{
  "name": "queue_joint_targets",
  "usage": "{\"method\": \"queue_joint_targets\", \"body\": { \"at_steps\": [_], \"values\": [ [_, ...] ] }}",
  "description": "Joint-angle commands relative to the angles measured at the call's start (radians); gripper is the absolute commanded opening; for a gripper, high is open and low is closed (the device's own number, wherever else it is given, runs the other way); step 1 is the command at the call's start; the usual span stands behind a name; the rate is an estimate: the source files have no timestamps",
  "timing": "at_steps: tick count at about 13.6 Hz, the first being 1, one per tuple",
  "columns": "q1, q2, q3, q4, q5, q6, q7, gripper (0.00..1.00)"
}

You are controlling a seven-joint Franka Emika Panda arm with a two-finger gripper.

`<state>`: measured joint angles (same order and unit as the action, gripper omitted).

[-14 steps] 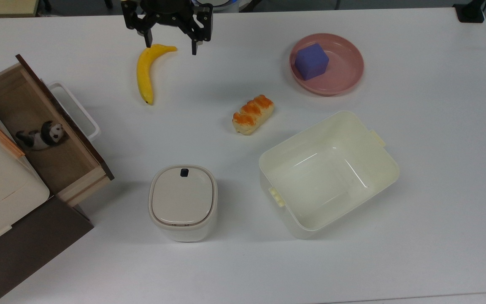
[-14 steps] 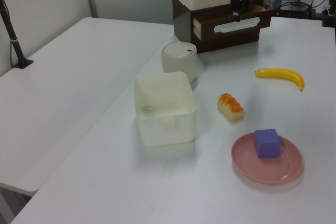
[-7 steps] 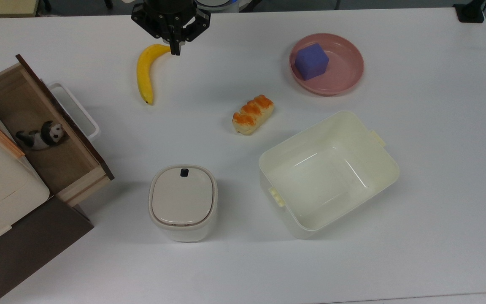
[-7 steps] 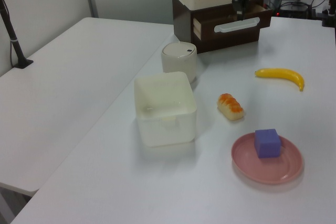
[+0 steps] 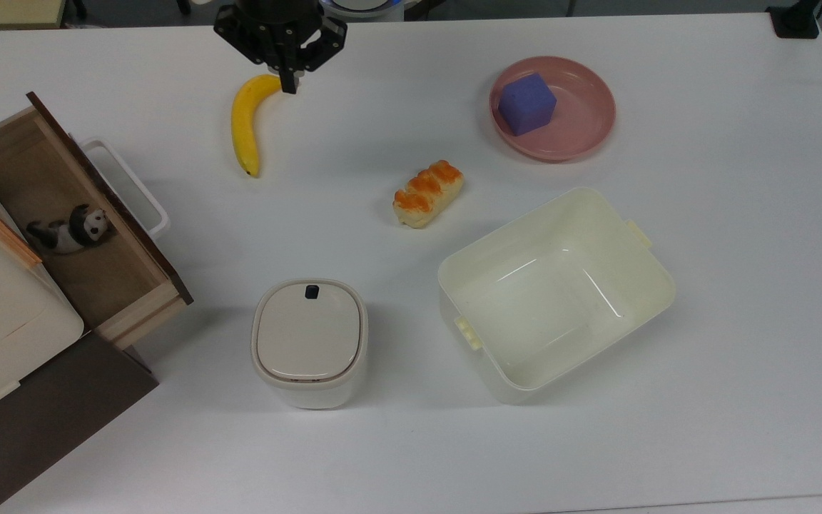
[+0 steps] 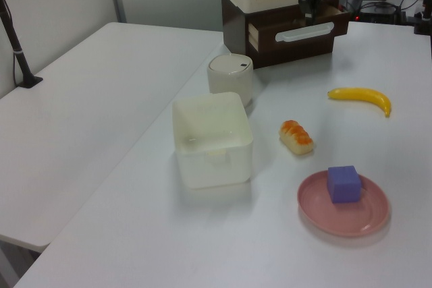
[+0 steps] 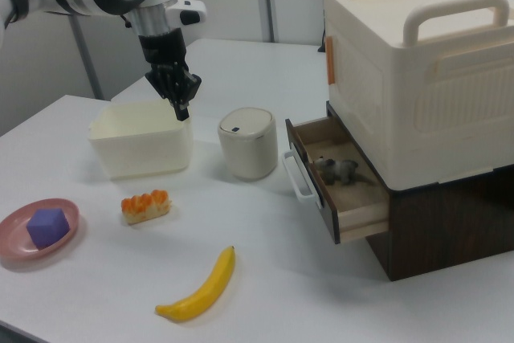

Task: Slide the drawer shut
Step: 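Lower the gripper and move it toward the open wooden drawer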

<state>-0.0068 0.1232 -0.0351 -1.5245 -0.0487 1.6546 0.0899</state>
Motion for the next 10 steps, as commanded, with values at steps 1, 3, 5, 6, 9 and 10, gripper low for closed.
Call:
{"method": "queue_joint_targets", "body": {
  "at_steps": [1,3,5,6,9,10],
  "values": [
    [-0.039,-0.005,-0.006,-0.005,0.055,-0.013,0.148,0.0],
    [-0.061,-0.002,-0.006,-0.014,0.073,0.003,0.197,0.0],
    [-0.09,-0.002,-0.006,-0.054,0.078,0.075,0.282,0.0],
    [-0.1,-0.002,-0.006,-0.08,0.078,0.114,0.334,0.0],
    [-0.139,-0.002,-0.009,-0.21,0.067,0.276,0.456,0.0],
    [-0.157,-0.001,-0.011,-0.232,0.066,0.312,0.479,0.0]
  ]
}}
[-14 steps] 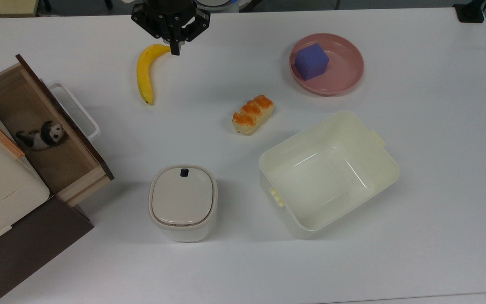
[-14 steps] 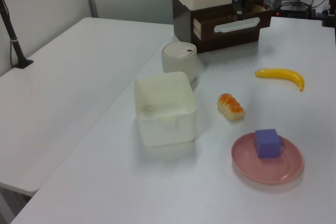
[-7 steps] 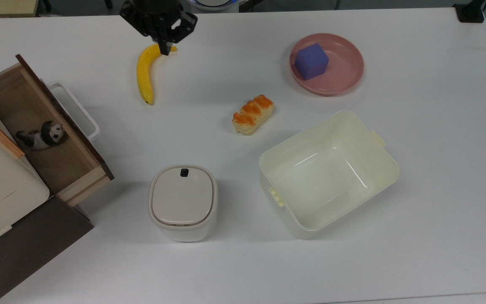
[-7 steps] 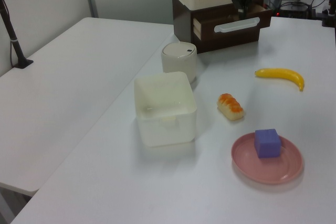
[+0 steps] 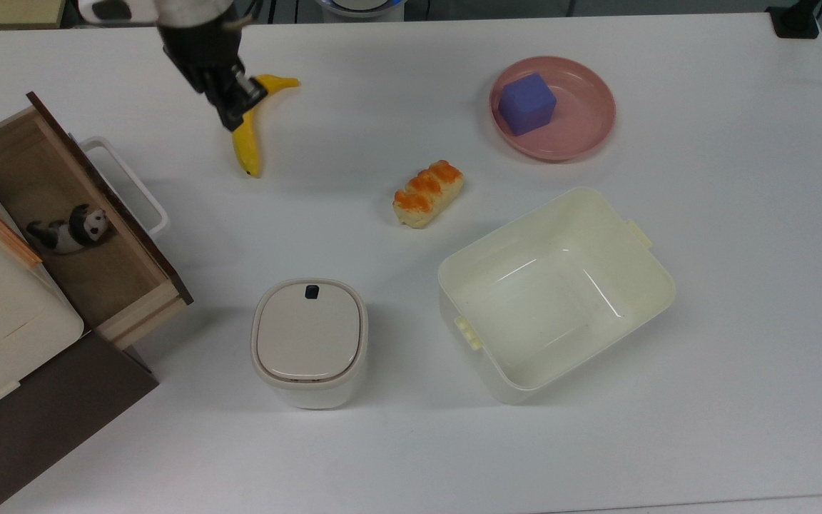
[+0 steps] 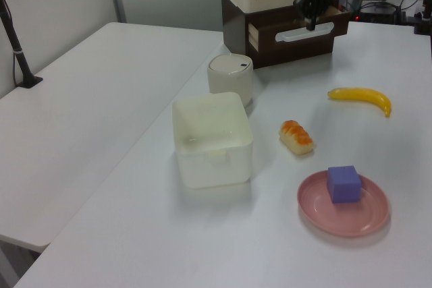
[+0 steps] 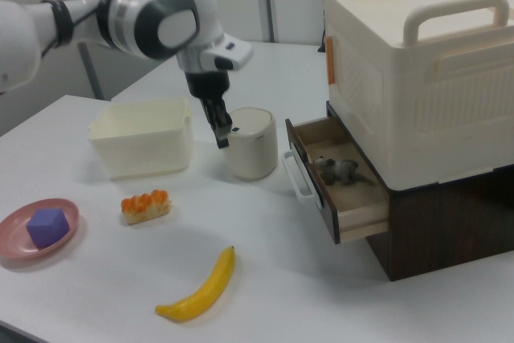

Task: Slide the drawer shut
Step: 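Position the gripper against the drawer front beside its handle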

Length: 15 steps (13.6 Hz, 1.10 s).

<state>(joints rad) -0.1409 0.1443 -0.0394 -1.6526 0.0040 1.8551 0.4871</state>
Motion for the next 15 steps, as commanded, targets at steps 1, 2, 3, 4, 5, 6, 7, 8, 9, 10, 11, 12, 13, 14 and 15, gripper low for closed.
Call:
{"method": "queue_joint_targets", "body": {
  "at_steps": [1,2,3,4,5,6,7,8,9,10,11,12,13,14,15],
  "values": [
    [-0.046,-0.019,-0.008,-0.133,0.013,0.163,0.114,0.0],
    [-0.06,-0.011,-0.008,-0.142,0.013,0.194,0.134,0.0],
    [-0.075,0.006,-0.008,-0.142,0.013,0.213,0.155,0.0],
    [-0.082,0.033,-0.008,-0.139,0.004,0.231,0.181,0.0],
    [-0.085,0.049,-0.01,-0.139,-0.015,0.248,0.194,0.0],
    [-0.098,0.064,-0.011,-0.138,-0.03,0.262,0.203,0.0],
    [-0.106,0.076,-0.011,-0.136,-0.038,0.277,0.208,0.0],
    [-0.112,0.086,-0.011,-0.136,-0.038,0.292,0.209,0.0],
    [-0.12,0.093,-0.011,-0.134,-0.039,0.303,0.209,0.0],
    [-0.121,0.11,-0.011,-0.128,-0.041,0.308,0.208,0.0],
    [-0.121,0.124,-0.011,-0.121,-0.05,0.311,0.208,0.0],
    [-0.123,0.144,-0.011,-0.105,-0.073,0.314,0.209,0.0],
    [-0.128,0.156,-0.013,-0.095,-0.082,0.328,0.209,0.0],
    [-0.135,0.164,-0.013,-0.092,-0.085,0.346,0.208,0.0],
    [-0.14,0.176,-0.013,-0.09,-0.094,0.366,0.206,0.0]
  ]
}}
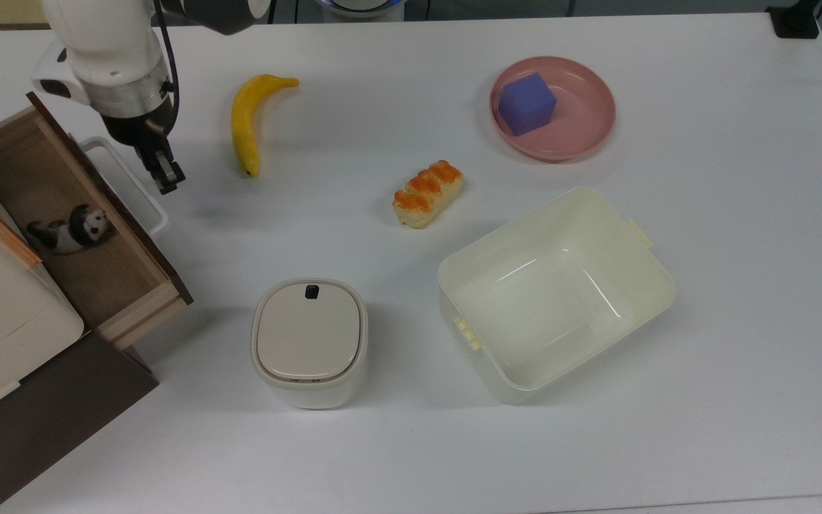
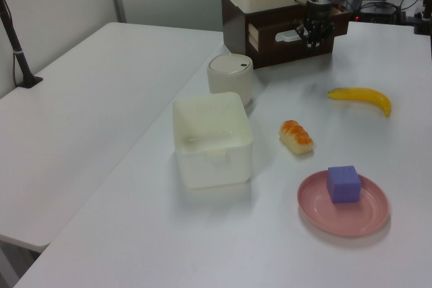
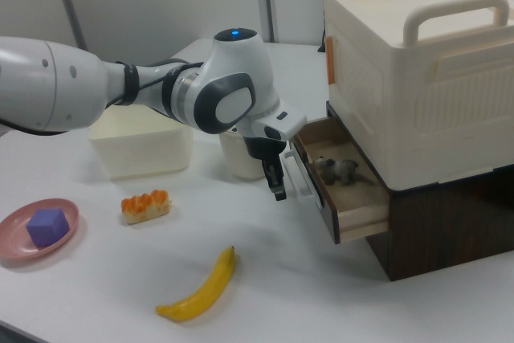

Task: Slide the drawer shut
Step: 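Position the gripper against the drawer front beside its handle, then push the drawer front with the gripper into the box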

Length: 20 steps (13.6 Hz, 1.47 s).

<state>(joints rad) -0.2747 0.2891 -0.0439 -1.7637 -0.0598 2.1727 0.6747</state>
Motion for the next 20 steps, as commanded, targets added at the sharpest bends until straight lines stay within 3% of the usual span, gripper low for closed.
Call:
{"method": "queue_joint_targets", "body": {
  "at_steps": [1,9,11,20],
  "values": [
    [-0.009,0.038,-0.007,0.027,-0.046,0.062,0.016,0.0],
    [-0.026,0.084,-0.021,0.056,-0.187,0.183,0.011,0.0],
    [-0.041,0.119,-0.021,0.117,-0.212,0.183,0.011,0.0],
    [-0.075,0.2,-0.025,0.198,-0.242,0.245,0.011,0.0]
  ]
}}
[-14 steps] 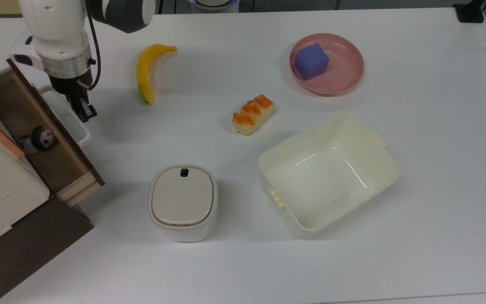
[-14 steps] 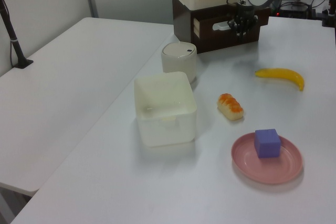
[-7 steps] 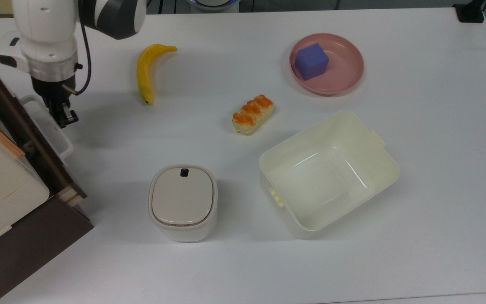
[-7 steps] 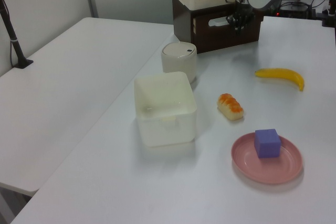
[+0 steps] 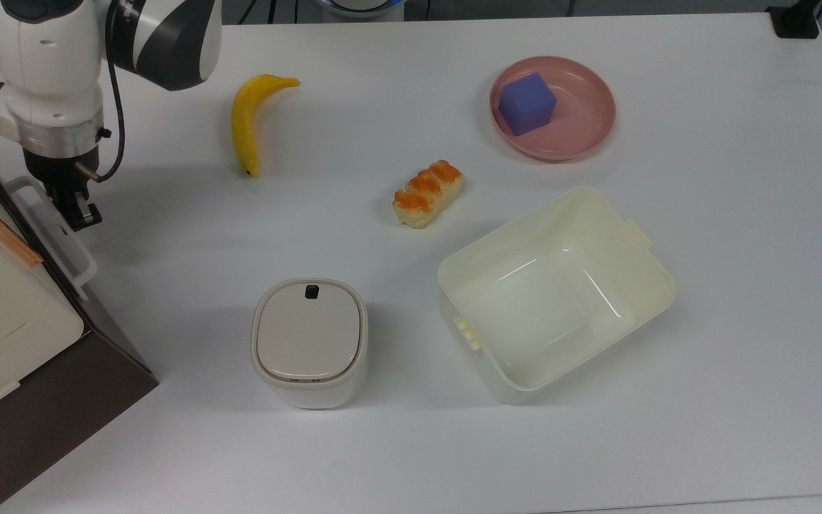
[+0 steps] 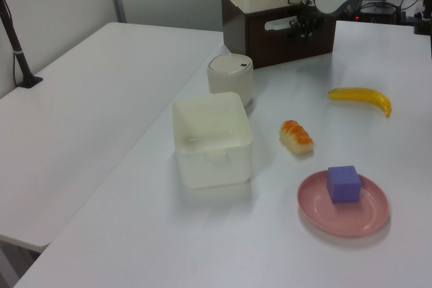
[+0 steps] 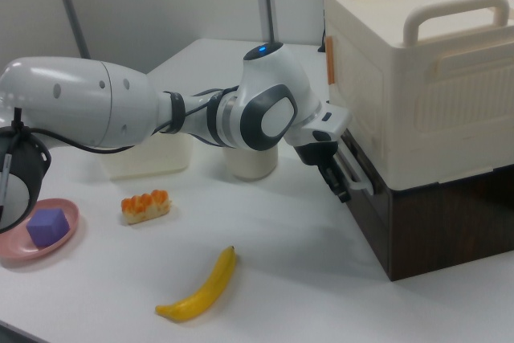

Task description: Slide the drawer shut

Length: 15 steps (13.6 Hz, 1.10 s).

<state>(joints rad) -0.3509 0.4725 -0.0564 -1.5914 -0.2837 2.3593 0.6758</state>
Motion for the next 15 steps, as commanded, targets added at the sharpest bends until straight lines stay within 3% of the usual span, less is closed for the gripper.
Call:
{"method": "queue_joint_targets", "body": {
  "at_steps": [1,7,11,15],
  "values": [
    [0.001,0.017,-0.014,0.025,-0.02,0.058,0.01,0.0],
    [0.01,0.005,-0.003,0.002,-0.049,0.052,-0.001,0.0],
    [0.113,-0.096,0.006,-0.11,-0.048,0.011,-0.048,0.01],
    [0.153,-0.166,0.159,-0.11,-0.038,-0.26,-0.111,0.01]
  ]
}}
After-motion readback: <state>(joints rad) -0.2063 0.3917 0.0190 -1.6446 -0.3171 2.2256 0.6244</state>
